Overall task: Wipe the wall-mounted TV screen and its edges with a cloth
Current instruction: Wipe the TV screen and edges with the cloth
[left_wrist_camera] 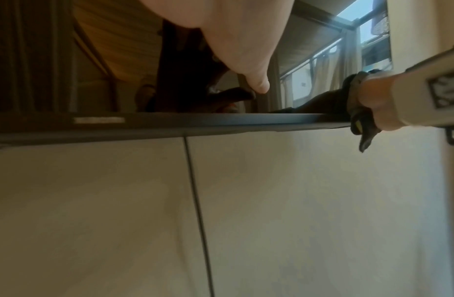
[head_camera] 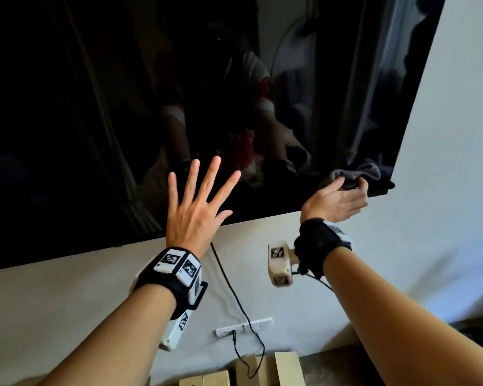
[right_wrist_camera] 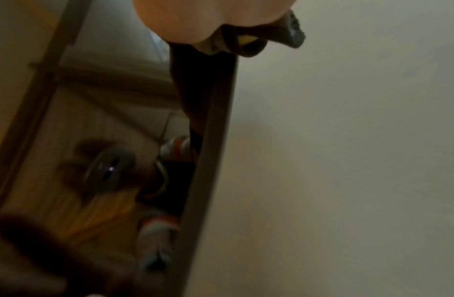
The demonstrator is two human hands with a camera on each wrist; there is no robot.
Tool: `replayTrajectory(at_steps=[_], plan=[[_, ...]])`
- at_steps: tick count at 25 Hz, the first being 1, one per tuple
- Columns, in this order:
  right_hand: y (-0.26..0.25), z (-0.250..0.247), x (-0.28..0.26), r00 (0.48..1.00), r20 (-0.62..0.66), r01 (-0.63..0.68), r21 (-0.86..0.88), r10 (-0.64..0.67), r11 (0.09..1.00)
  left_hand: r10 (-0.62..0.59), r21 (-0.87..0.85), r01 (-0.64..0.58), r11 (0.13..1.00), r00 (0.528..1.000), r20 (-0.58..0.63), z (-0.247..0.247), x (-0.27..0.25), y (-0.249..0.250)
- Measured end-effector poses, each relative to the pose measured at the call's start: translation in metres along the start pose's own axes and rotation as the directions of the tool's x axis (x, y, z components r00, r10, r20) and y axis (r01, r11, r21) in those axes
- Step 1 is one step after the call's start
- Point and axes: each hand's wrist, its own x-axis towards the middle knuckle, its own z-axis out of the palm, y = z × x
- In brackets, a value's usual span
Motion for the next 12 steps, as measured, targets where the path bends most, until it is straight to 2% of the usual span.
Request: replayTrajectory(at_steps=[1, 2, 3, 4, 5, 6, 7, 8, 9, 10, 11, 12], plan=[[-0.004, 0.000, -0.022, 0.994, 0.059, 0.094, 0.004, -0.094, 0.996, -0.025, 0.011, 0.025, 1.000, 1.000, 0.014, 0.000, -0.006, -0.012], [-0.001, -0.001, -0.047, 0.964, 0.151, 0.218, 0.016, -0.218, 0.976, -0.054, 0.018, 0.054, 0.998, 0.998, 0.024, 0.001, -0.011, -0.022], [0.004, -0.005, -0.068, 0.916, 0.240, 0.320, 0.049, -0.322, 0.946, -0.081, 0.022, 0.080, 0.997, 0.996, 0.029, 0.002, -0.016, -0.031], [0.007, -0.006, -0.078, 0.876, 0.275, 0.392, 0.073, -0.396, 0.917, -0.104, 0.025, 0.103, 0.994, 0.994, 0.029, 0.004, -0.021, -0.039], [0.006, -0.004, -0.076, 0.869, 0.270, 0.410, 0.081, -0.416, 0.909, -0.131, 0.026, 0.131, 0.991, 0.991, 0.027, 0.005, -0.024, -0.046], [0.003, 0.001, -0.071, 0.901, 0.233, 0.359, 0.069, -0.365, 0.931, -0.167, 0.022, 0.166, 0.986, 0.986, 0.025, 0.006, -0.028, -0.055], [-0.001, 0.008, -0.067, 0.957, 0.163, 0.237, 0.043, -0.240, 0.971, -0.201, 0.010, 0.201, 0.980, 0.979, 0.021, 0.007, -0.031, -0.063], [-0.009, 0.012, -0.066, 0.991, 0.083, 0.105, 0.033, -0.107, 0.994, -0.224, -0.004, 0.224, 0.975, 0.975, 0.016, 0.008, -0.033, -0.069], [-0.015, 0.014, -0.077, 0.997, 0.048, 0.054, 0.032, -0.055, 0.998, -0.230, -0.016, 0.230, 0.973, 0.973, 0.014, 0.010, -0.037, -0.077], [-0.019, 0.013, -0.096, 0.991, 0.067, 0.116, 0.037, -0.118, 0.993, -0.220, -0.022, 0.220, 0.975, 0.975, 0.012, 0.011, -0.040, -0.083], [-0.017, 0.011, -0.120, 0.956, 0.141, 0.254, 0.040, -0.258, 0.966, -0.204, -0.026, 0.204, 0.979, 0.979, 0.009, 0.013, -0.042, -0.087], [-0.010, 0.007, -0.144, 0.881, 0.243, 0.404, 0.061, -0.406, 0.913, -0.191, -0.032, 0.191, 0.981, 0.982, 0.004, 0.014, -0.043, -0.089]])
